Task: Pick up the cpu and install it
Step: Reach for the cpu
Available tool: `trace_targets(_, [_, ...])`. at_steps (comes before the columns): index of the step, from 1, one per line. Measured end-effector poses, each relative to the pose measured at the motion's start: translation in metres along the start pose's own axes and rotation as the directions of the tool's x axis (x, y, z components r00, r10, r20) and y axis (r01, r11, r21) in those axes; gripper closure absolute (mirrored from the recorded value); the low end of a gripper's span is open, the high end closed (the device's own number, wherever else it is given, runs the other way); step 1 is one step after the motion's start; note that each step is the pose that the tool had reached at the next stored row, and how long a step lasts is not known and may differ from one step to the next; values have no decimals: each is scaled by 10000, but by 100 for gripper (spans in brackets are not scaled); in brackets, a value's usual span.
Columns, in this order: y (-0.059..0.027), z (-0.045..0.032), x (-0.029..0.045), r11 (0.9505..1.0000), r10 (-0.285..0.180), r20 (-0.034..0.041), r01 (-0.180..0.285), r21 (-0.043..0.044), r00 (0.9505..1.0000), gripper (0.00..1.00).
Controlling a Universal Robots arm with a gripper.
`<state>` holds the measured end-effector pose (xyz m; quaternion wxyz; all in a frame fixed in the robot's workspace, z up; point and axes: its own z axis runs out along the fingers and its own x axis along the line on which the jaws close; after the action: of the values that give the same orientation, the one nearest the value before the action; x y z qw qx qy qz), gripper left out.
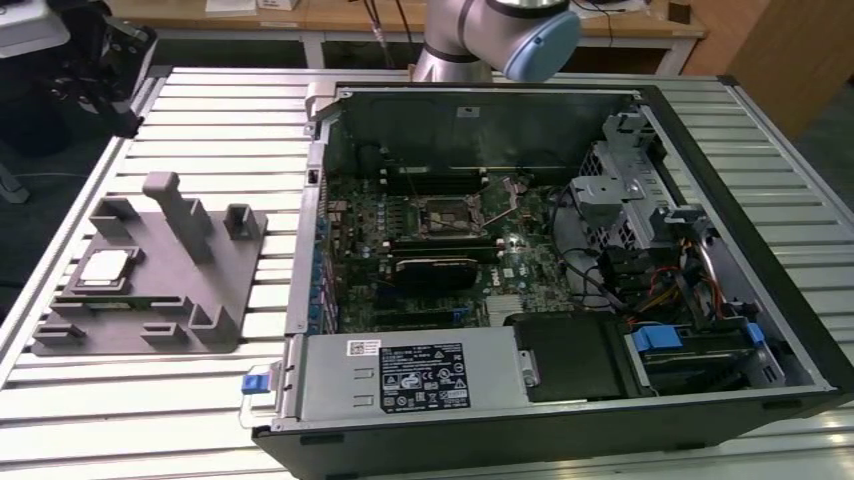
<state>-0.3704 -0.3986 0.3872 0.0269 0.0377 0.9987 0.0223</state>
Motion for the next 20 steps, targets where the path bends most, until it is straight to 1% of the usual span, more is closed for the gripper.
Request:
trace_targets(5, [-11, 16, 126, 10000, -1, 3, 1, 0, 10000, 89])
trace_targets(9, [-18, 46, 203, 10000, -1, 2, 1, 0, 10000, 89])
trace_targets(20, [-40, 214, 398, 10000, 0, 2, 0, 1, 10000, 89])
